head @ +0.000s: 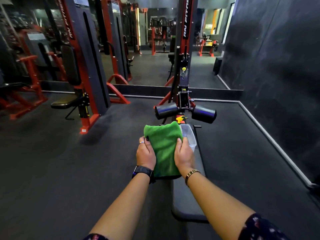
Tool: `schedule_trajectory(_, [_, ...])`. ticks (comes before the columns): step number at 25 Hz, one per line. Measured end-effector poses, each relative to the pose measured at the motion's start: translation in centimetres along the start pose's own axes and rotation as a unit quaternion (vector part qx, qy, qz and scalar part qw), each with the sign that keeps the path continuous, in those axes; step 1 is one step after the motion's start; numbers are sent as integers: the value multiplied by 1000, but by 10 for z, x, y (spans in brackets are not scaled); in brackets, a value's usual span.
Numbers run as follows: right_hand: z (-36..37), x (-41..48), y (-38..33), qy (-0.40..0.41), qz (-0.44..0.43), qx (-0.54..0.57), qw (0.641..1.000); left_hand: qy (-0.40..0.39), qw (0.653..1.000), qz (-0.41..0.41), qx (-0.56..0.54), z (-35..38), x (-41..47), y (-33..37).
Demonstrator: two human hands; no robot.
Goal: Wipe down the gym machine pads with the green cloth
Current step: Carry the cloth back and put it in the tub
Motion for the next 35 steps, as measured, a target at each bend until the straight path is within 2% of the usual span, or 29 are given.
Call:
schedule_trajectory(5, [57,111,27,-3,14,-15,1000,-39,999,-20,-12,85,98,-23])
schedule_trajectory(9, [96,212,44,-13,14,-56,998,-60,995,-75,-18,159,177,-42])
schedule_trajectory(15, [128,305,74,-3,40,-97,995,-102,990,-97,-25,244,252,-56])
schedule_trajectory(21, [144,375,121,13,92,-146,985,-169,979,-111,-24,335,294,-74])
schedule_trajectory(25, [155,420,150,42,150,-161,975,-237,967,-92,-25,397,334,-77])
schedule_trajectory(28, [158,444,164,66,170,-163,970,-253,965,-69,-23,431,354,-77])
schedule_trajectory(35, [152,450,216,76,234,-195,949,-321,943,-87,3,487,335,-97])
Point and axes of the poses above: each hand's wrist, its own x-axis towards the middle knuckle, its own z-axis out of the palm, y = z × x, the point moved 7 cm from there along x, towards the middle knuckle, and after that the axes turned 12 degrees about x, right-handed, at the moved point
